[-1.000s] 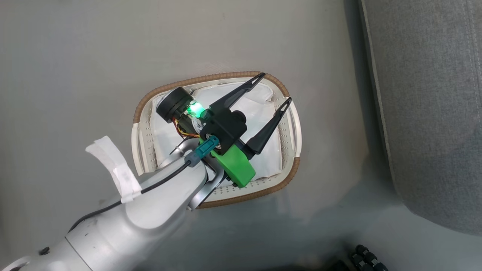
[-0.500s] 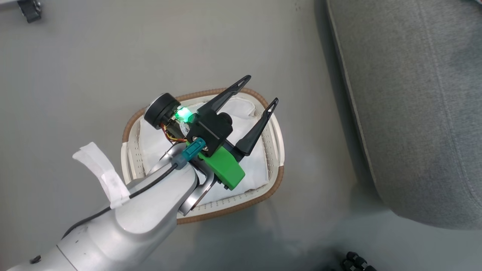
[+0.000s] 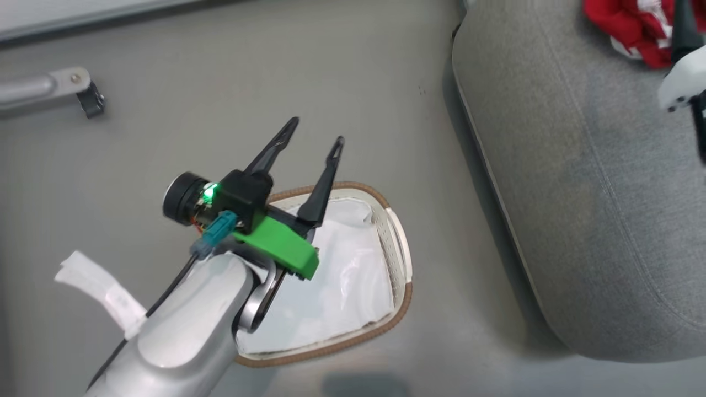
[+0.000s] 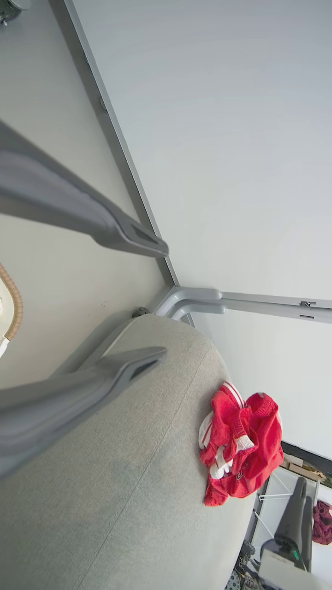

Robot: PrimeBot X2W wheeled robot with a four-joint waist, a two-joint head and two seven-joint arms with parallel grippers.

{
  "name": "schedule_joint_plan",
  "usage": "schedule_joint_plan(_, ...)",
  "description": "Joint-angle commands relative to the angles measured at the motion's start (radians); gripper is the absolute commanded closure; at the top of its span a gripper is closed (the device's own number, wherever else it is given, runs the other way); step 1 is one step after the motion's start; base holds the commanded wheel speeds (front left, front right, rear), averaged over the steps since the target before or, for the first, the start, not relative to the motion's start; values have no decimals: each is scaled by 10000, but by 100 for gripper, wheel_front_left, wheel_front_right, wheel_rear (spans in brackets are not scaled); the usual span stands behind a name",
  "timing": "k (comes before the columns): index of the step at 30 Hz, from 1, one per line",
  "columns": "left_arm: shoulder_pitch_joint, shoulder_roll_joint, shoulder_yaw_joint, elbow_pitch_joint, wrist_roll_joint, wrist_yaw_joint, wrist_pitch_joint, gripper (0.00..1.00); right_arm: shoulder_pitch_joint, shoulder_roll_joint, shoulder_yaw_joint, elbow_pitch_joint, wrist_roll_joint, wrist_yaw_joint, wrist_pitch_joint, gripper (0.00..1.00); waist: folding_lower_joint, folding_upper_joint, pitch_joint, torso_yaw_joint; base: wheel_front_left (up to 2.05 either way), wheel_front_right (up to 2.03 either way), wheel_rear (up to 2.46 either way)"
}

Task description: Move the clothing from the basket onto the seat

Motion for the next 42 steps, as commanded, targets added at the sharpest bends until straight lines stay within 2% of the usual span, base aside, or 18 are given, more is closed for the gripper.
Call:
schedule_joint_plan(1, 395, 2, 256, 17, 58, 42, 1, 0, 354, 163, 15, -51, 132, -13, -30, 0, 0, 0, -965, 313, 0, 0, 0)
schedule_joint_plan(11, 2697, -135, 2764, 128, 526, 85, 3, 0, 2172, 1349, 51, -966, 558, -14, -46, 0, 0, 0, -2142, 1012, 0, 0, 0)
schedule_joint_plan(19, 4487, -423, 4668, -68, 930, 49, 3, 0, 4360, 2364, -520, -2498, -130, -13, -48, 0, 0, 0, -2812, 1410, 0, 0, 0)
schedule_joint_plan(25, 5650, -832, 5730, -317, 1264, -122, 3, 0, 6209, 3100, -804, -3836, -619, -13, -48, 0, 0, 0, -3141, 1572, 0, 0, 0)
schedule_joint_plan(33, 6828, -1347, 6668, -590, 1710, -435, 2, 0, 8133, 3422, -640, -4971, -586, -14, -47, 0, 0, 0, -3483, 1515, 0, 0, 0)
schedule_joint_plan(42, 7224, -1660, 7285, -526, 2004, -872, 2, 0, 8816, 3438, -256, -5294, -290, -13, -48, 0, 0, 0, -3688, 1420, 0, 0, 0)
